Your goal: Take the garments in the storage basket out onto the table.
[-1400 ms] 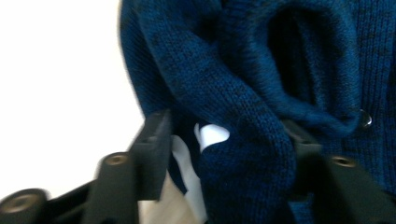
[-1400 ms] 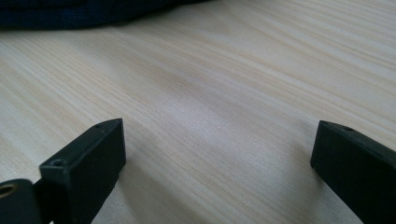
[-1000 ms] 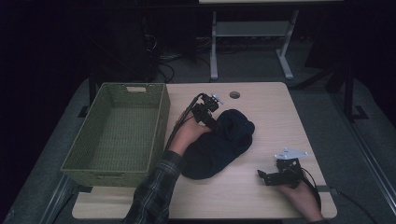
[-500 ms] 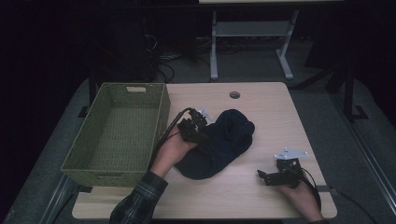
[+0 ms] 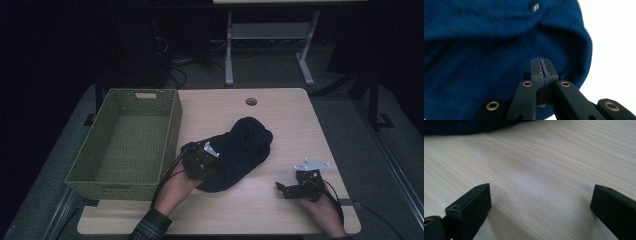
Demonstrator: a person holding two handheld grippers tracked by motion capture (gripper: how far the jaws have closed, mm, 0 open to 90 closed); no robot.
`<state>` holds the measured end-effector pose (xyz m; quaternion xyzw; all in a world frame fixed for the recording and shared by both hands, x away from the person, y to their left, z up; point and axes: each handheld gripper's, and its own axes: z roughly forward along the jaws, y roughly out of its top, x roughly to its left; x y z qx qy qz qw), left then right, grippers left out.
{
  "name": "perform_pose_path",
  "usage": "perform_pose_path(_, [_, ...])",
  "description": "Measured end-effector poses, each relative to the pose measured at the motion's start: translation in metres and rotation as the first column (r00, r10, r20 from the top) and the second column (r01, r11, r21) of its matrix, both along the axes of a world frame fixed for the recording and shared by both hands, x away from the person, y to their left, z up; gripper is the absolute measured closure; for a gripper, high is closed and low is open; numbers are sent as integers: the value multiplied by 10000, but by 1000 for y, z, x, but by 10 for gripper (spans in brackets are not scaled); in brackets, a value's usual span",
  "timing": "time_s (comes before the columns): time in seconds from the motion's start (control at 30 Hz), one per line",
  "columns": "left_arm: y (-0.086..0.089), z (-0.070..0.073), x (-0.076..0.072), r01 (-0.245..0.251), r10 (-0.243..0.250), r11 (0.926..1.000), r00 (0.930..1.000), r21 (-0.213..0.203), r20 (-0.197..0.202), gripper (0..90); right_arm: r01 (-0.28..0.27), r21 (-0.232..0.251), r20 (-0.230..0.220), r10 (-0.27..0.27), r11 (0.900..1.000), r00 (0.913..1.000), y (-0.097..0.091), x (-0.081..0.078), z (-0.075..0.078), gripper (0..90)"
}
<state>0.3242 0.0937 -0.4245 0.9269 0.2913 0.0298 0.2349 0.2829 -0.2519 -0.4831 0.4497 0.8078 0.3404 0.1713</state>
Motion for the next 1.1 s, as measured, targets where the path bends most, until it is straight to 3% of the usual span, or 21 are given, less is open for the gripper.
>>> perform_pose_path(0.17, [-8, -15, -7, 266, -255, 9993, 9988, 249, -427, 891, 1, -2, 2, -1, 10000, 10000, 0, 0, 0, 29])
perform_pose_path(0.3, [-15, -18, -9, 538, -529, 9984, 9971, 154, -550, 891, -1, -1, 2, 1, 10000, 10000, 0, 0, 0, 29])
perform_pose_path(0.43, [-26, -20, -15, 803, -817, 9965, 9940, -216, -722, 891, 0, 2, 1, 0, 10000, 10000, 0, 0, 0, 29])
perform_pose_path(0.73, [-67, -24, -28, 1941, -1985, 9778, 9787, -785, -528, 891, -4, -14, -3, 4, 10000, 10000, 0, 0, 0, 29])
perform_pose_path(0.9, [-85, -25, -32, 2272, -2322, 9691, 9717, -964, -441, 891, -6, -8, -1, 6, 10000, 10000, 0, 0, 0, 29])
perform_pose_path(1.1, [-79, -13, -30, 2138, -2181, 9685, 9757, -1277, -210, 881, -8, -15, -2, 8, 10000, 10000, 0, 0, 0, 29])
